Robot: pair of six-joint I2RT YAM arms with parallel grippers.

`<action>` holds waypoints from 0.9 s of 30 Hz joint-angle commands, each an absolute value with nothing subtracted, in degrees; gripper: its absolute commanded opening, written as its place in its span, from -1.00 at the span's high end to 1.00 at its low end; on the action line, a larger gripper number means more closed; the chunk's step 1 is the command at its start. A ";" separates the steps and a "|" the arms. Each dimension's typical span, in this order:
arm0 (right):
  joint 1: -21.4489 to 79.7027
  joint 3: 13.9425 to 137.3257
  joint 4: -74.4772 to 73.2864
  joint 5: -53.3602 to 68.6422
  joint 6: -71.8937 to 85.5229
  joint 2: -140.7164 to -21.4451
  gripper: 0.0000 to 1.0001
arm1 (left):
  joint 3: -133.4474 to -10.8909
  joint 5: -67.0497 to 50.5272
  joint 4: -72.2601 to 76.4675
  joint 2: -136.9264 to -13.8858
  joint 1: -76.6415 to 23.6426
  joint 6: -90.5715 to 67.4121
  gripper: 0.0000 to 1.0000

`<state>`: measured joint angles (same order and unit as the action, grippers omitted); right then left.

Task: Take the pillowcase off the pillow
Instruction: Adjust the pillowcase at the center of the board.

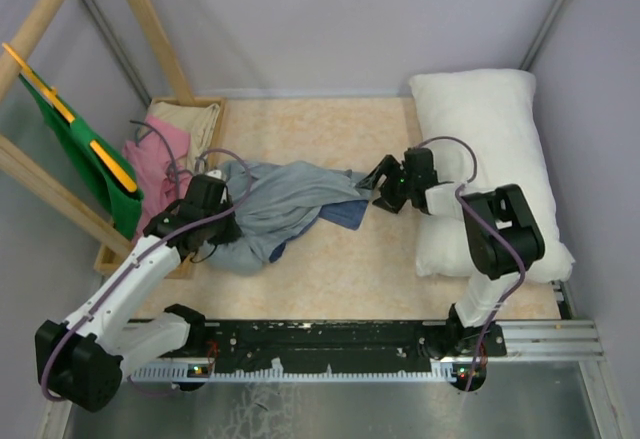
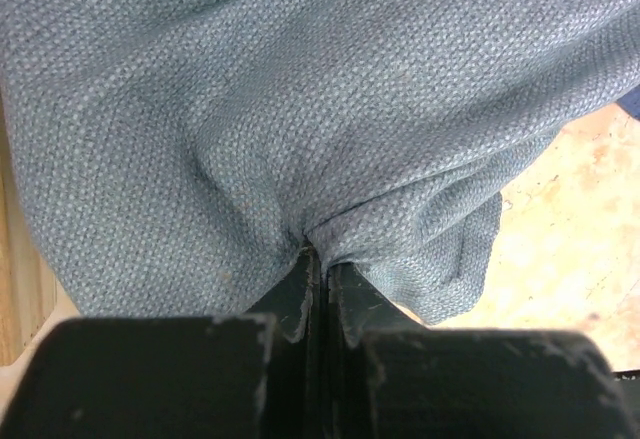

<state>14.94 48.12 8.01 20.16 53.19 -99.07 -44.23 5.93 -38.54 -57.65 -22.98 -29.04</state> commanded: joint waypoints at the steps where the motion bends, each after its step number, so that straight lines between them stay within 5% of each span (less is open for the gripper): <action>1: 16.81 51.59 13.29 22.98 58.43 -102.29 -0.48 | -45.88 6.44 -39.74 -56.23 -22.85 -30.28 1.00; 6: 18.40 53.11 18.72 24.19 61.14 -106.06 -0.14 | -46.59 5.51 -39.96 -56.30 -22.84 -29.66 1.00; 11: 17.60 64.50 14.80 23.46 56.63 -107.88 1.00 | -49.32 4.81 -35.57 -55.84 -22.79 -25.73 1.00; 19: 19.00 103.28 -3.87 27.84 34.54 -110.50 1.00 | -73.69 5.76 -37.34 -66.17 -23.33 -17.04 1.00; 21: 20.83 97.76 -2.30 30.25 28.41 -104.25 1.00 | -69.22 -0.14 -33.15 -61.23 -24.19 -14.99 1.00; 24: 21.97 74.00 8.48 35.34 25.44 -89.72 1.00 | -56.27 -9.10 -28.21 -52.01 -25.69 -16.20 1.00; 27: 22.59 51.00 8.63 26.75 22.22 -82.49 1.00 | -43.46 -10.33 -30.13 -46.05 -26.15 -23.65 0.96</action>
